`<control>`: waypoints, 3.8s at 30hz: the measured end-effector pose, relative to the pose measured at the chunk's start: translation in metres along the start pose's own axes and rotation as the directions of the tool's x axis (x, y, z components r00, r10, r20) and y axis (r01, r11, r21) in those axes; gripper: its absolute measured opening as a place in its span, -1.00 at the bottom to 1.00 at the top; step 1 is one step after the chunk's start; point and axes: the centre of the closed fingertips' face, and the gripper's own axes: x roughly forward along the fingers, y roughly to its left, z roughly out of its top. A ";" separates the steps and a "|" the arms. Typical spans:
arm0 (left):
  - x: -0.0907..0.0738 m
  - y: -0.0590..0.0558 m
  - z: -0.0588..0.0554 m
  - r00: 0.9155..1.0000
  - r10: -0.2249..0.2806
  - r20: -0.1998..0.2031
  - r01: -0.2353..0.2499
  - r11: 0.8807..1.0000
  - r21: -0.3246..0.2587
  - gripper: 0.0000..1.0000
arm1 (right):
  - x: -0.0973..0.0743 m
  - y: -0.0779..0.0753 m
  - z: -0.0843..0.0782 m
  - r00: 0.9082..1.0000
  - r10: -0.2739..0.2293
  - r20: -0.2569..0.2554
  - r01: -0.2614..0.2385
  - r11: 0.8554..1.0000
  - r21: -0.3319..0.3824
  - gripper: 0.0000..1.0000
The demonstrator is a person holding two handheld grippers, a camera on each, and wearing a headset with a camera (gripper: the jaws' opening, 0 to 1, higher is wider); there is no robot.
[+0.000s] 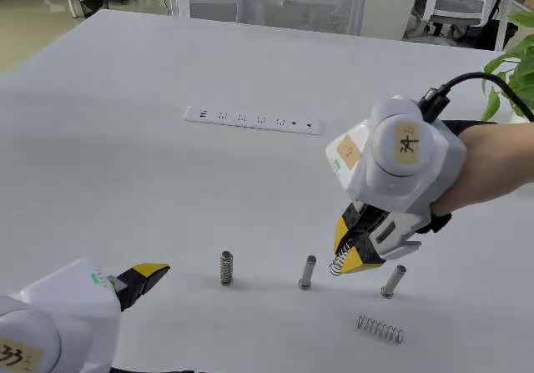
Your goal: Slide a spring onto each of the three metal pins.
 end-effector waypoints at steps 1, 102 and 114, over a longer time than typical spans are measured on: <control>0.000 0.000 0.000 1.000 0.000 0.000 0.000 1.000 -0.001 0.91 | 0.001 -0.002 0.000 1.000 0.003 -0.010 -0.003 1.000 -0.005 -0.84; -0.008 0.000 -0.020 1.000 0.008 -0.027 -0.010 0.997 -0.071 0.72 | 0.080 -0.019 -0.003 0.983 0.112 -0.148 -0.120 0.992 -0.044 -0.84; -0.006 -0.002 -0.018 1.000 0.001 -0.026 -0.003 0.998 -0.069 0.71 | 0.082 -0.020 -0.003 0.983 0.101 -0.154 -0.110 0.992 -0.057 -0.83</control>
